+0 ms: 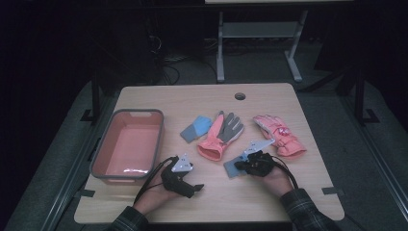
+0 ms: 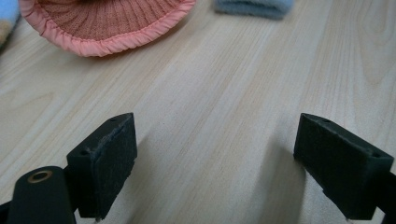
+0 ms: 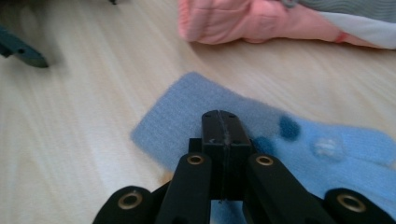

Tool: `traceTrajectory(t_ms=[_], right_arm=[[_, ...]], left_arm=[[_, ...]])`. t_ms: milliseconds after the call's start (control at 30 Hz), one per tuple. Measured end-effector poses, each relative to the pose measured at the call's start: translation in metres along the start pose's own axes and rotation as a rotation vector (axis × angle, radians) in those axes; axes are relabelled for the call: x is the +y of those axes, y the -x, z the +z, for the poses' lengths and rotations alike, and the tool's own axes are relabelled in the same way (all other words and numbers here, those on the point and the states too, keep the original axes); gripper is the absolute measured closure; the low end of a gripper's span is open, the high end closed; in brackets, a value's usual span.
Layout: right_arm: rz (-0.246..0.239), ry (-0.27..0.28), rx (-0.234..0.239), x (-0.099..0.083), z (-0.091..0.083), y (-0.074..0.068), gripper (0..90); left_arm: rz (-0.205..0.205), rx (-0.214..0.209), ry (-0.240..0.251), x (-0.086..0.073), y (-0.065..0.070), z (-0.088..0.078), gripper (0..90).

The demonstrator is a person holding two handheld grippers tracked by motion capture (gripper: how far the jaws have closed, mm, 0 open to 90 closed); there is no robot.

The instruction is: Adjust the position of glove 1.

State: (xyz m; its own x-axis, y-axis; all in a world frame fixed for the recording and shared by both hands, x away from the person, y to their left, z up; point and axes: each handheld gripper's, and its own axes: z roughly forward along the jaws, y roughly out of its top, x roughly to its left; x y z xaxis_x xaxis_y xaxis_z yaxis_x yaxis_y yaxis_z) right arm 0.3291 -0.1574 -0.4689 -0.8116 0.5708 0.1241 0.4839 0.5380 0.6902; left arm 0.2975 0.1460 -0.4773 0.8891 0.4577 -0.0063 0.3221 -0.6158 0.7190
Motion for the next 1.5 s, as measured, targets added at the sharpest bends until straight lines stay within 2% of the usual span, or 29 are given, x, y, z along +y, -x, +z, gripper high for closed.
traceTrajectory(t_ms=[433, 733, 867, 933, 967, 1000, 1033, 1167, 1233, 1367, 1433, 1467, 1500], right_arm=[[-0.066, -0.023, 0.101, 0.001, 0.004, -0.029, 89.9], [-0.111, -0.046, 0.177, -0.001, 0.006, -0.054, 89.9], [-0.138, -0.047, 0.177, 0.000, 0.006, -0.063, 89.9], [-0.134, -0.033, 0.177, 0.001, 0.004, -0.062, 89.8], [-0.146, -0.029, 0.168, 0.000, 0.003, -0.060, 89.8], [-0.129, -0.019, 0.169, 0.000, 0.001, -0.060, 89.8], [-0.134, -0.010, 0.157, 0.000, -0.002, -0.056, 89.1], [-0.103, 0.016, 0.137, -0.005, -0.013, -0.046, 81.7], [-0.089, 0.026, 0.141, -0.008, -0.018, -0.040, 74.9], [-0.043, 0.061, 0.102, -0.016, -0.033, -0.029, 59.6], [-0.052, 0.069, 0.078, -0.020, -0.038, -0.025, 53.8], [-0.052, 0.069, 0.078, -0.020, -0.038, -0.025, 53.8], [-0.042, 0.075, 0.033, -0.026, -0.043, -0.020, 47.1]], left_arm=[[-0.001, 0.005, 0.003, 0.000, 0.000, 0.000, 12.6], [-0.001, 0.006, 0.009, 0.000, 0.000, 0.001, 12.6], [-0.003, 0.005, 0.007, 0.000, 0.000, 0.001, 12.6], [-0.003, 0.006, 0.007, 0.000, 0.000, 0.000, 12.6], [-0.003, 0.007, 0.007, 0.000, 0.000, 0.000, 12.6], [-0.005, 0.010, 0.009, 0.000, 0.000, 0.001, 12.6], [-0.010, 0.009, 0.010, 0.000, 0.000, 0.001, 12.6], [-0.010, 0.010, 0.010, 0.000, 0.000, 0.001, 12.6], [-0.009, 0.010, 0.009, 0.000, 0.000, 0.001, 12.6], [-0.008, 0.011, 0.008, -0.001, 0.000, 0.000, 12.6], [-0.009, 0.011, 0.009, -0.001, 0.000, 0.000, 12.6], [-0.009, 0.011, 0.009, -0.001, 0.000, 0.000, 12.6], [-0.009, 0.011, 0.009, -0.001, 0.000, 0.000, 12.6]])
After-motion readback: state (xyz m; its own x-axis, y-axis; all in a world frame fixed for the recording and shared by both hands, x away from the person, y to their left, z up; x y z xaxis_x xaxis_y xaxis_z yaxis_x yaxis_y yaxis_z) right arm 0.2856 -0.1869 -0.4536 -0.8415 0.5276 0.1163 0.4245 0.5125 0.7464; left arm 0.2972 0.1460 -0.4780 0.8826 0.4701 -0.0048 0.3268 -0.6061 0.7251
